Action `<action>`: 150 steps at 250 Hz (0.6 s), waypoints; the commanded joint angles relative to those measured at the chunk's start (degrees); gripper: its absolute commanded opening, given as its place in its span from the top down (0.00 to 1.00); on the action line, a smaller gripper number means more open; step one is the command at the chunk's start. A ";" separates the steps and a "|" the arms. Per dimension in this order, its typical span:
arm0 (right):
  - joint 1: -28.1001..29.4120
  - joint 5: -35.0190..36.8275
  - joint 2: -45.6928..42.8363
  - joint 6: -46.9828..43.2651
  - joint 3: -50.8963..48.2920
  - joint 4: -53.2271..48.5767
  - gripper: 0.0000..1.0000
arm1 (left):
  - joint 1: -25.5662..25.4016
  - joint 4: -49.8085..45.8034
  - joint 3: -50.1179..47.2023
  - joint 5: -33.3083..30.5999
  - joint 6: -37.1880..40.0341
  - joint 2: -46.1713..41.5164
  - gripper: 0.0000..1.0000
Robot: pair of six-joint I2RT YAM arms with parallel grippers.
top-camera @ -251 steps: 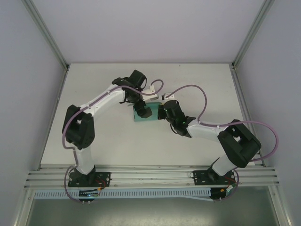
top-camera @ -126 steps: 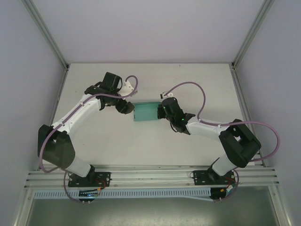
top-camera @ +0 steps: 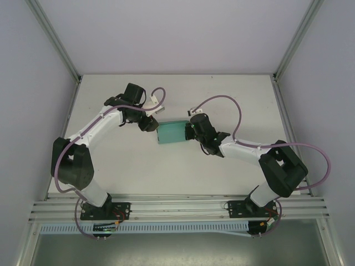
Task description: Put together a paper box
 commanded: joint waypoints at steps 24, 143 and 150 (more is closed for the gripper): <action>0.60 -3.69 2.75 -0.22 -1.68 -12.37 1.00 | 0.07 -3.65 0.27 0.10 1.18 1.21 0.61; 0.64 -4.21 2.24 -0.30 -1.85 -12.45 1.00 | 0.09 0.00 -2.66 -2.22 -4.64 1.48 0.80; 0.62 -4.18 2.06 -0.32 -1.85 -12.43 1.00 | 0.07 0.32 -2.62 -2.00 -4.64 1.50 0.82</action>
